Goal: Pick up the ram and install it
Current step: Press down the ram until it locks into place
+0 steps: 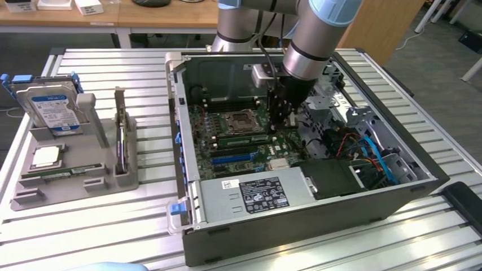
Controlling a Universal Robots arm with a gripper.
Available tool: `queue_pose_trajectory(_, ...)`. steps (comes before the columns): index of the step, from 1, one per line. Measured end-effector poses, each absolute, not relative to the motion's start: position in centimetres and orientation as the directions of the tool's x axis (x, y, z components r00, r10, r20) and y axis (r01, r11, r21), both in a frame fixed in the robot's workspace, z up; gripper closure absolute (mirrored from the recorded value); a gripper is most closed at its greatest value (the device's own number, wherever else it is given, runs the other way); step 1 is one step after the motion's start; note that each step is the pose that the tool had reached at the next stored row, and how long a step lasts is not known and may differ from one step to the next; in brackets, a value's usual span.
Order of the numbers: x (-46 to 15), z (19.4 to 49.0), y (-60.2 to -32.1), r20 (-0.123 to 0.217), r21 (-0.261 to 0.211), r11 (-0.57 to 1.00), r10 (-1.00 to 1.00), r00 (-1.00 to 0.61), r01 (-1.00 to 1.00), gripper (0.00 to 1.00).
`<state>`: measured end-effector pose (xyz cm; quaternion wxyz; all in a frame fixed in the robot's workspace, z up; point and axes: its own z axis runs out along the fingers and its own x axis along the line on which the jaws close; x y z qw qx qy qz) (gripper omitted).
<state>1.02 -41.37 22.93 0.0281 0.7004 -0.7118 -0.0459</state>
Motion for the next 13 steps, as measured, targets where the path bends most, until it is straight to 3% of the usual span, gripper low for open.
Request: queue_pose_trajectory(13,1.47,22.93,-41.38,-0.035,0.123,0.018,-0.999,-0.022,-0.992,0.9)
